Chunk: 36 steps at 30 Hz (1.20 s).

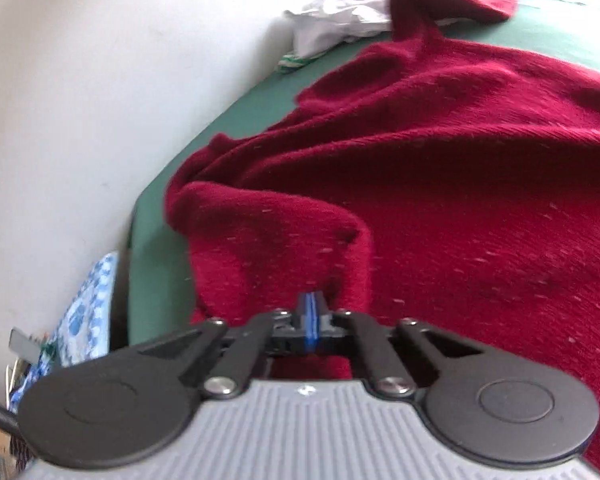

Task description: Fold clothes

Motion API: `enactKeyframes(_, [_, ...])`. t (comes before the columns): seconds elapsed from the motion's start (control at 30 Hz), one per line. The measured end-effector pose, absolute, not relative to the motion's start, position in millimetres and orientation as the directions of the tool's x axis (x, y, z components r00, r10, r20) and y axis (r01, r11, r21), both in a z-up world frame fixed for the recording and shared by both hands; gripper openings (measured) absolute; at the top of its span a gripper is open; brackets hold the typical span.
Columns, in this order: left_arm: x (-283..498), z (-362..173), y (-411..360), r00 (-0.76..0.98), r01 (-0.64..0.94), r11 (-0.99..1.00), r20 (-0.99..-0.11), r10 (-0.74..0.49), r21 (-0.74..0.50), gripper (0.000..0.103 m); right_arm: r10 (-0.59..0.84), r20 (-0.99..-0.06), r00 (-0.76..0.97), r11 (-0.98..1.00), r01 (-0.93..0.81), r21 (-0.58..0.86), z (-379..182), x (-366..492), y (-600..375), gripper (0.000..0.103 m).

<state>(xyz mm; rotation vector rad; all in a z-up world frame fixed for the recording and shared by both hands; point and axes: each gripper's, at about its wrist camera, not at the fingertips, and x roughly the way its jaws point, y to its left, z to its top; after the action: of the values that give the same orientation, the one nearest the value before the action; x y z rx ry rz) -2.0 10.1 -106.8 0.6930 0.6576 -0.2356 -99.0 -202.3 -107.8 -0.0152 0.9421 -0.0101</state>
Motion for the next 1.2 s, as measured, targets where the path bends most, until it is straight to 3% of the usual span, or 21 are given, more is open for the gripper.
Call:
enactKeyframes(0.13, [11,-81,57,0.782,0.22,0.85,-0.607,0.14,0.479,0.003,0.031,-0.778,0.627,0.998,0.019,0.056,-97,-95,-220,0.018])
enactKeyframes(0.23, [13,-66,82,0.76,0.185,0.89,-0.635,0.14,0.417,0.0,0.057,-0.737,0.674,0.998,-0.008,0.07,-85,-89,-225,0.021])
enactKeyframes(0.3, [9,-60,88,0.746,0.201,0.906,-0.657,0.105,0.372,0.004,0.104,-0.715,0.691,0.994,-0.049,0.098,-80,-83,-227,0.021])
enactKeyframes(0.37, [-6,-60,70,0.73,0.305,0.897,-0.683,-0.006,0.319,0.02,0.133,-0.715,0.686,0.991,-0.082,0.106,-81,-78,-225,0.029])
enactKeyframes(0.43, [-20,-73,39,0.724,0.395,0.848,-0.688,-0.051,0.353,0.035,0.149,-0.735,0.661,0.989,-0.105,0.106,-88,-71,-222,0.029])
enactKeyframes(0.47, [-23,-82,25,0.723,0.421,0.823,-0.689,-0.051,0.381,0.038,0.161,-0.748,0.644,0.987,-0.112,0.116,-92,-68,-220,0.029])
enactKeyframes(0.67, [-18,-112,-19,0.727,0.458,0.758,-0.686,-0.019,0.464,0.033,0.212,-0.768,0.604,0.977,-0.136,0.163,-103,-64,-218,0.03])
enactKeyframes(0.9, [-9,-93,-10,0.651,0.491,0.818,-0.751,-0.115,0.3,0.023,0.211,-0.743,0.635,0.977,-0.129,0.168,-101,-71,-221,0.03])
enactKeyframes(0.93, [-5,-96,-10,0.641,0.484,0.826,-0.76,-0.109,0.29,0.028,0.214,-0.742,0.635,0.977,-0.137,0.165,-100,-69,-220,0.03])
enactKeyframes(1.0, [1,-103,-9,0.643,0.447,0.843,-0.762,-0.07,0.3,0.053,0.205,-0.739,0.641,0.979,-0.143,0.148,-97,-64,-219,0.03])
enactKeyframes(1.03, [0,-105,-8,0.651,0.432,0.85,-0.756,-0.063,0.302,0.073,0.2,-0.738,0.645,0.98,-0.145,0.138,-96,-61,-218,0.031])
enactKeyframes(1.07, [0,-107,-7,0.659,0.423,0.855,-0.75,-0.064,0.299,0.083,0.182,-0.731,0.658,0.983,-0.131,0.127,-94,-58,-220,0.037])
enactKeyframes(1.13, [1,-111,-5,0.664,0.407,0.864,-0.745,-0.057,0.297,0.082,0.139,-0.716,0.684,0.99,-0.088,0.109,-91,-51,-224,0.046])
enactKeyframes(1.2, [6,-111,-2,0.665,0.391,0.881,-0.744,-0.07,0.266,0.065,0.082,-0.714,0.696,0.996,-0.027,0.088,-96,-42,-233,0.055])
